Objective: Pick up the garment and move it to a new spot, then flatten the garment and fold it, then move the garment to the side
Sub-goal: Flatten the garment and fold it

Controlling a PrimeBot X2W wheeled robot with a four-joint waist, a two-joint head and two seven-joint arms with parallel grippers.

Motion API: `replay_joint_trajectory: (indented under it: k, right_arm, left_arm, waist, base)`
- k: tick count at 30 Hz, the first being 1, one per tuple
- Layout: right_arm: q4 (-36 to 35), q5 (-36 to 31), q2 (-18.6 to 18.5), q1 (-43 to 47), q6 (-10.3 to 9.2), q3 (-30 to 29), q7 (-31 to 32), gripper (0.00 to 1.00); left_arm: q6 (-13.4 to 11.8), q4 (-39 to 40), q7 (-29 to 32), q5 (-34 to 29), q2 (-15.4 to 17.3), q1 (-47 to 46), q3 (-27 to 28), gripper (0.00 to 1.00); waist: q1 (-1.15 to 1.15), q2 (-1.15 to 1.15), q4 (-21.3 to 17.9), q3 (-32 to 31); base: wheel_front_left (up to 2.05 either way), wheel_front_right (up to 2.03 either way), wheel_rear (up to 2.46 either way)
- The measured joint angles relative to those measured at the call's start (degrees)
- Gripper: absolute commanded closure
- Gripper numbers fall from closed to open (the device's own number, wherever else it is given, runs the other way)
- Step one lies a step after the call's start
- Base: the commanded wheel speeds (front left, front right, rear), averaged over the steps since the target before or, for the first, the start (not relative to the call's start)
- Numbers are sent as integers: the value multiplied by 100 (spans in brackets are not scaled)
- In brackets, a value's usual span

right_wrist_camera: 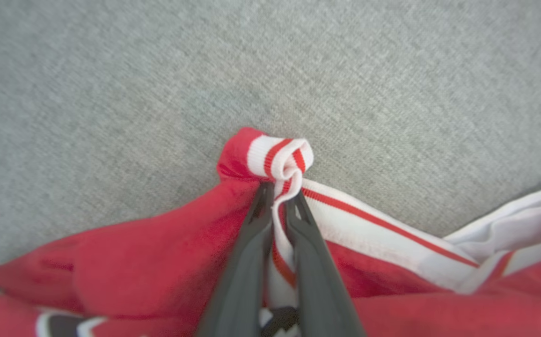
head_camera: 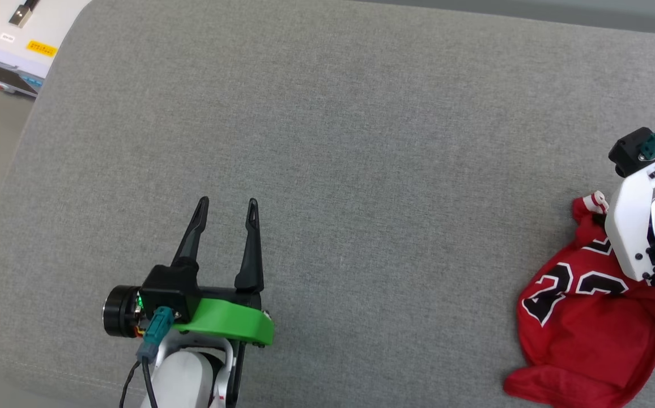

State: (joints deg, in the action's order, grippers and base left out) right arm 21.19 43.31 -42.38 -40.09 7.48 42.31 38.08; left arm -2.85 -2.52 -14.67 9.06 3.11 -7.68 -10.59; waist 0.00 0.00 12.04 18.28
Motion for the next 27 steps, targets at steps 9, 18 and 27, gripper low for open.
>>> replay_joint_trajectory:
  k: [9,18,27]
  right_arm:
    - [-548,34,-34,20,3,-347,-1846,100]
    - [-1428,84,-190,694,3,-1595,-2760,100]
    - [-2270,-265,-20,1972,3,-3275,-2786,100]
  left_arm:
    - [2,-60,0,-103,-1,266,79,0]
    - [18,-62,0,-157,-1,572,170,0]
    - [59,-23,0,-202,-1,731,210,0]
  waist:
    - [0,0,-152,-485]
    - [0,0,-287,-978]
    - [0,0,-404,-1162]
  base:
    - [0,0,0]
    - [0,0,0]
    - [0,0,0]
